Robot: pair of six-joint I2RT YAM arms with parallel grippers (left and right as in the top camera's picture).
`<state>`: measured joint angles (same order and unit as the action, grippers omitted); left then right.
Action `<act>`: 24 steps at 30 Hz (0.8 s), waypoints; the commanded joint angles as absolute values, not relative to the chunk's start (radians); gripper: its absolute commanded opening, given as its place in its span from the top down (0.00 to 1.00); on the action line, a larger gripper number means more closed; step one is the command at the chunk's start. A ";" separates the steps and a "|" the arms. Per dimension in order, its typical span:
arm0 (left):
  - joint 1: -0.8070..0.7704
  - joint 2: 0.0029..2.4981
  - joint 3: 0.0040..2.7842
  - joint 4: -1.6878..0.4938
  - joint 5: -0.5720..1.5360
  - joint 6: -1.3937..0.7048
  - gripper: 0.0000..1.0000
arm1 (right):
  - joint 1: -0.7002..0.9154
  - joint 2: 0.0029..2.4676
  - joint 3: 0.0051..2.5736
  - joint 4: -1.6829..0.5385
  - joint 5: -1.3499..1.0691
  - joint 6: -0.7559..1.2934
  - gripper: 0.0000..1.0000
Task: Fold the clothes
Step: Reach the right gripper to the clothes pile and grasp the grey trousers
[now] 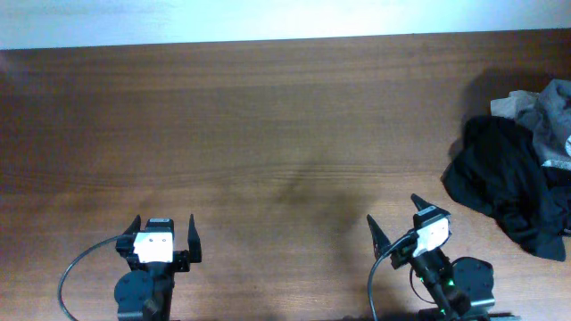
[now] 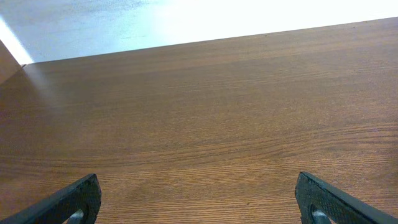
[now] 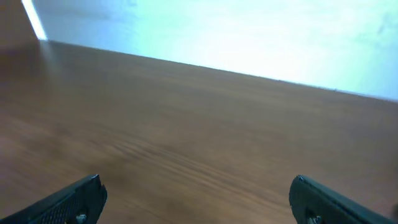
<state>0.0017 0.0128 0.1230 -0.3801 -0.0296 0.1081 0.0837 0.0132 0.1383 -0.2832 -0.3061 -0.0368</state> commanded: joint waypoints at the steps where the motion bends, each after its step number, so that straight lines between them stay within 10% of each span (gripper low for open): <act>1: -0.003 0.006 0.114 -0.378 -0.022 0.095 0.01 | 0.078 0.031 0.242 -0.283 -0.271 0.070 0.01; 24: -0.003 0.006 0.114 -0.378 -0.022 0.096 0.01 | 0.056 1.039 1.143 -0.955 -0.225 0.256 0.01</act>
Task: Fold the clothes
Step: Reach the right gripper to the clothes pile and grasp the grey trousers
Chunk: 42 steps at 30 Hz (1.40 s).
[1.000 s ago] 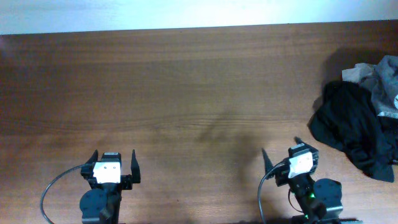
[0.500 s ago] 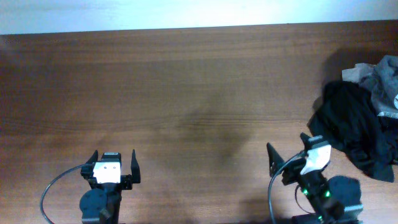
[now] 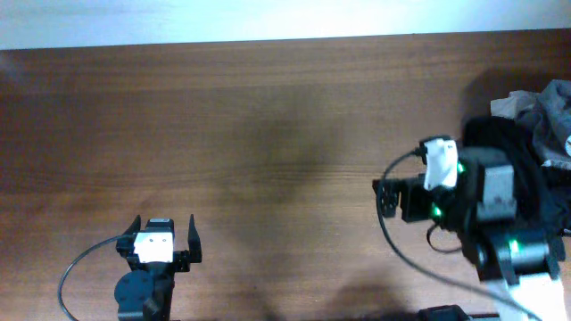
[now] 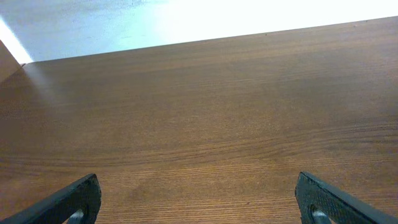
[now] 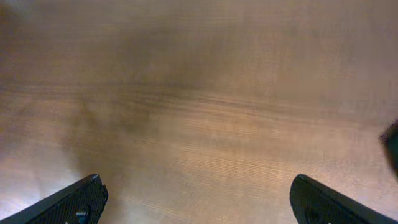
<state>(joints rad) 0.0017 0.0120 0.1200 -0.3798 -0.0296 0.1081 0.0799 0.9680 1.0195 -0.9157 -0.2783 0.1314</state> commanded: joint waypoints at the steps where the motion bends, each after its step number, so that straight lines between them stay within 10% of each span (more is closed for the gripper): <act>1: -0.003 0.006 0.114 -0.378 -0.022 0.096 0.01 | 0.041 1.078 1.203 -0.996 -0.168 0.293 0.01; 20: -0.003 0.006 0.114 -0.378 -0.022 0.096 0.01 | -0.670 1.584 1.775 -1.203 0.105 0.488 0.09; 31: -0.003 0.006 0.114 -0.378 -0.022 0.096 0.01 | -0.731 1.806 1.775 -0.984 -0.075 0.485 0.12; 36: -0.003 0.006 0.114 -0.378 -0.022 0.096 0.01 | -0.731 1.839 1.775 -0.898 -0.203 0.476 0.34; 42: -0.003 0.006 0.114 -0.378 -0.022 0.096 0.01 | -0.732 1.832 1.775 -0.892 -0.248 0.464 0.91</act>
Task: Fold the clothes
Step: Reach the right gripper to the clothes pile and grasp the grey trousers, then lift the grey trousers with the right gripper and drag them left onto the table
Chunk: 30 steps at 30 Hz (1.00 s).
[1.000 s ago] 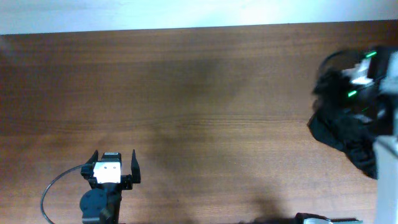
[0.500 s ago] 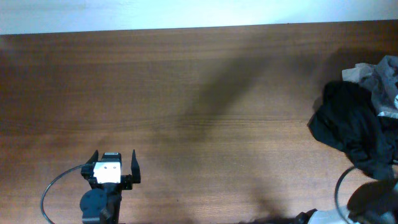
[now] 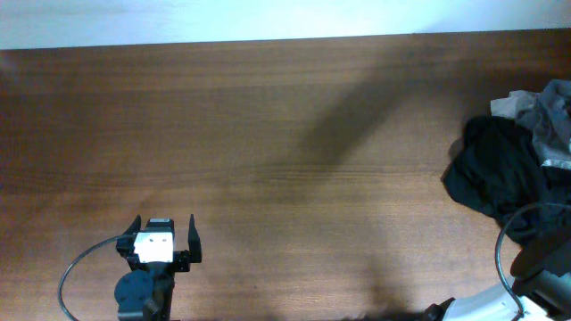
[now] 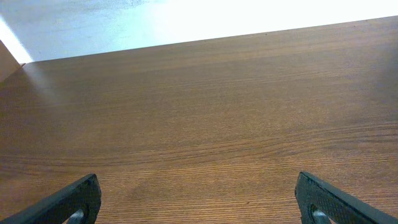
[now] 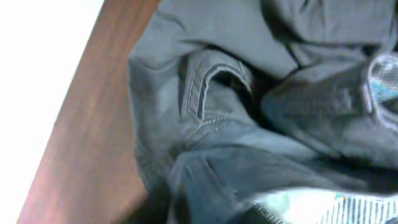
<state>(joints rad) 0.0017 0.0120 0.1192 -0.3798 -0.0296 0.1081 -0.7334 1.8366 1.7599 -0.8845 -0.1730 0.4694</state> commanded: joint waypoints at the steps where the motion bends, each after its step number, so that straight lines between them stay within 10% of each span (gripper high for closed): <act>1: -0.003 0.006 0.114 -0.378 -0.022 0.096 0.01 | -0.731 1.822 1.775 -0.893 -0.289 0.464 0.96; 30: -0.003 0.006 0.114 -0.378 -0.022 0.096 0.01 | 0.257 1.511 2.047 -0.957 -0.349 0.186 0.96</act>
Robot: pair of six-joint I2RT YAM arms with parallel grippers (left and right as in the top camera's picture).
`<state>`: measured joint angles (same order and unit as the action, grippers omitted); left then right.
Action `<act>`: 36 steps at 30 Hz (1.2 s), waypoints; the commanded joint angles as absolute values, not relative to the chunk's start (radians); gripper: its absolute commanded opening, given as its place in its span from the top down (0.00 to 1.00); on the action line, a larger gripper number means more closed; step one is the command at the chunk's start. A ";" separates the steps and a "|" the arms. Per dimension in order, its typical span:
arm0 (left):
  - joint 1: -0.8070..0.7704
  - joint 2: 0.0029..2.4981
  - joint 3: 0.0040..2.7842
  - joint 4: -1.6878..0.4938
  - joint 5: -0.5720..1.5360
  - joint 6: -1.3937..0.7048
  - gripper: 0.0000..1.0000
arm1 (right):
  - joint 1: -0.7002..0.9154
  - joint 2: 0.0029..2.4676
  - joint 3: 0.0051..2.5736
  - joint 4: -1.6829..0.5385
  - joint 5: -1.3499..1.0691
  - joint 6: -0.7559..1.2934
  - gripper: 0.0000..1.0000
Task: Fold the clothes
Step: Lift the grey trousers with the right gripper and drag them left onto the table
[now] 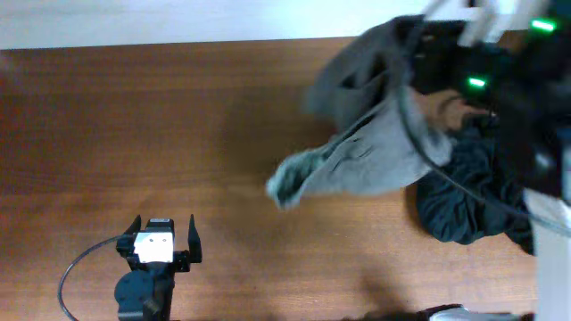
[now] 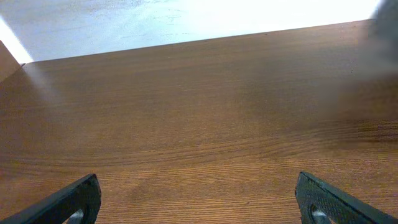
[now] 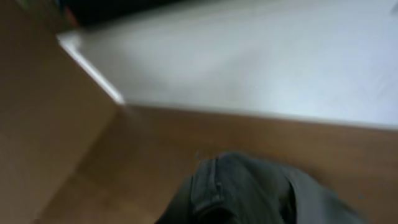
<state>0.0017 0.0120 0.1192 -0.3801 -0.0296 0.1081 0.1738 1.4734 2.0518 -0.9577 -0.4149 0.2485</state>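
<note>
A grey garment hangs stretched in the air over the right half of the table, its lower end near the middle. My right gripper is raised at the back right and shut on the garment's top. In the blurred right wrist view the grey garment fills the bottom and hides the fingers. A pile of dark clothes lies on the table at the right. My left gripper rests at the front left, open and holding nothing; the left wrist view shows its fingertips wide apart over bare wood.
The brown wooden table runs the full width, with a white wall behind its far edge. The right arm's body and cable hang over the back right corner above the pile.
My right gripper was low at the right edge, close on the grey garment in the pile. Now it is raised at the back right with that garment pulled out leftward. The left arm is unmoved.
Both grippers first sat open at the front edge, with the clothes piled at the right. Then the right arm was up over the table beside the pile. Later it was down on the grey garment. Now the garment hangs from it over the table.
</note>
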 commanded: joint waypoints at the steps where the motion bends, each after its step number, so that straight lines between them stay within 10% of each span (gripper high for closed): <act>1: -0.003 0.006 0.114 -0.378 -0.022 0.096 0.01 | 0.278 1.516 2.047 -0.953 -0.350 0.187 0.96; 21: -0.003 0.006 0.114 -0.363 -0.004 0.095 0.01 | 0.439 1.491 2.048 -0.954 -0.127 0.222 0.96; 36: -0.004 0.006 0.151 -0.187 0.290 0.095 0.00 | 0.627 1.567 2.048 -0.576 -0.450 0.278 0.96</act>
<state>0.0010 0.0116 0.1204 -0.1951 0.2192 0.1078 0.5797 1.5650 2.0243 -0.6174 -0.3756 0.2493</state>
